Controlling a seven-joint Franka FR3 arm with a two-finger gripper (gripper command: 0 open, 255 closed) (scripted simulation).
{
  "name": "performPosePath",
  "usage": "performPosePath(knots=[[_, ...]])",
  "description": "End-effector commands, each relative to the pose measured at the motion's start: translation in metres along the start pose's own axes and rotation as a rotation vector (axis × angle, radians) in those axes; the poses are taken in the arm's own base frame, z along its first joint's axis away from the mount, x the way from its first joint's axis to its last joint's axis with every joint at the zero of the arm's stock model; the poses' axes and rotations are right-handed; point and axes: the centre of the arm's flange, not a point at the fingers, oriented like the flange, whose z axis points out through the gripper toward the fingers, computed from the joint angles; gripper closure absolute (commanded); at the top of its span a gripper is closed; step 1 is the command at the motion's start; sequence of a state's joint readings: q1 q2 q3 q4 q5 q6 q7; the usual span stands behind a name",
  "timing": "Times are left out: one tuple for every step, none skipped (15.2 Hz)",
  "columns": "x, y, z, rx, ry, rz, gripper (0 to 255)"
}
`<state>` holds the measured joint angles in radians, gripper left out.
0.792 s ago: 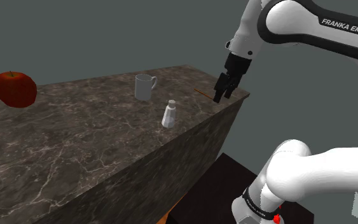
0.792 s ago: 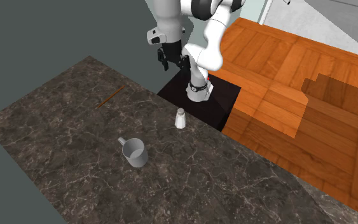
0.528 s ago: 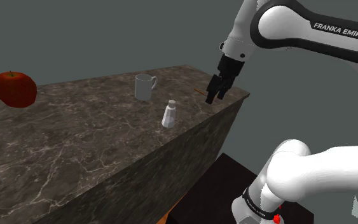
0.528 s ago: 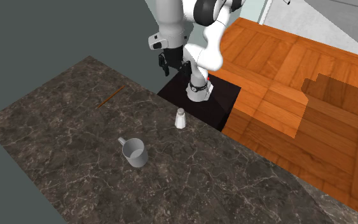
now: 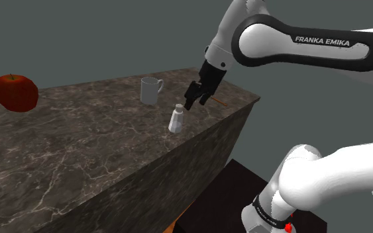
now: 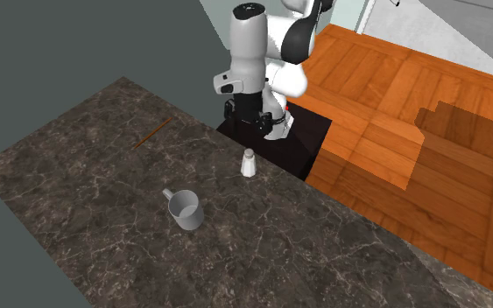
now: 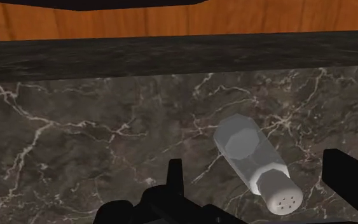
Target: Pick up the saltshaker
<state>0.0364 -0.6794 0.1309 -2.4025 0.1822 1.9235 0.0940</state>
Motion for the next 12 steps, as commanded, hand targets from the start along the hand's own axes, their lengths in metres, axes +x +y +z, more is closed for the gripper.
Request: performPosePath(knots=[[0.01, -0.017, 0.012, 0.005, 0.037, -0.005, 0], [0.016, -0.025, 0.017, 0.007, 0.054, -0.007, 0], [0.018, -0.028, 0.019, 0.008, 0.059, -0.008, 0], [0.017, -0.027, 0.024, 0.008, 0.059, -0.008, 0], [0.016, -0.027, 0.029, 0.008, 0.059, -0.008, 0], [0.015, -0.026, 0.034, 0.008, 0.059, -0.008, 0], [0.014, -0.025, 0.039, 0.008, 0.059, -0.008, 0], [0.013, -0.025, 0.045, 0.008, 0.059, -0.008, 0], [0.012, -0.024, 0.05, 0.008, 0.059, -0.008, 0], [0.011, -0.023, 0.058, 0.008, 0.059, -0.008, 0], [0.011, -0.023, 0.058, 0.008, 0.059, -0.008, 0], [0.011, -0.023, 0.058, 0.008, 0.059, -0.008, 0]])
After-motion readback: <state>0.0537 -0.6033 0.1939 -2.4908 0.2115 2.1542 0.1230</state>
